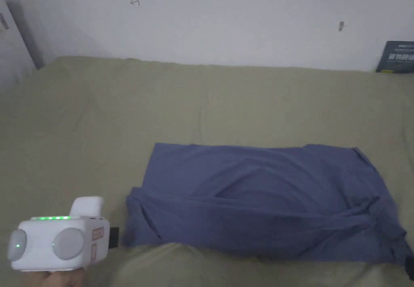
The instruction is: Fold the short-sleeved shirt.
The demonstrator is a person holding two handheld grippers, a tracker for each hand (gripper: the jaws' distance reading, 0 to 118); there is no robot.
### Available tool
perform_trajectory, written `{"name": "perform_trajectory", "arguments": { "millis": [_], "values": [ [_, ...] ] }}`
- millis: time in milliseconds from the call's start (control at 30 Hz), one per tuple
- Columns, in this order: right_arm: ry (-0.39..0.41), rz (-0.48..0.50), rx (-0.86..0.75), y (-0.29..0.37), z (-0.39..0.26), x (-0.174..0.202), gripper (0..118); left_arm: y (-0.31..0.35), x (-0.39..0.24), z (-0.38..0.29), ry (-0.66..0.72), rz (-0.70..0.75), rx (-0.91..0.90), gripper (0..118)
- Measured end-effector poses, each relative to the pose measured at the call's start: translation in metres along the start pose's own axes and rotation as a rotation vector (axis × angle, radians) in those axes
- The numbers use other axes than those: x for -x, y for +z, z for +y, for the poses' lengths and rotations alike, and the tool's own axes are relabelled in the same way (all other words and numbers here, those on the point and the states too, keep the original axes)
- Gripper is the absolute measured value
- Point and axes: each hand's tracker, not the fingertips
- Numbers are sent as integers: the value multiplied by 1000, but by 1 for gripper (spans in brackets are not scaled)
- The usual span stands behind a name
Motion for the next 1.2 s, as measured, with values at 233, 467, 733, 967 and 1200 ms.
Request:
{"name": "perform_trajectory", "arguments": {
  "millis": [233, 467, 733, 967, 1200],
  "values": [
    [-10, 82, 44, -14, -24, 6, 0, -7, -6, -6, 38, -134, 8, 0],
    [22, 86, 34, -20, -15, 11, 0, -40, -32, 27, -45, -96, 32, 116],
    [42, 71, 54, -33, -6, 6, 0, -47, -45, 32, -171, -61, 21, 6],
    [-46, 104, 42, -52, 25, -2, 118, -49, -39, 35, -133, -101, 45, 6],
    [-18, 80, 199, -98, 47, 14, 98, -52, -40, 36, -111, -108, 52, 6]
  ]
}}
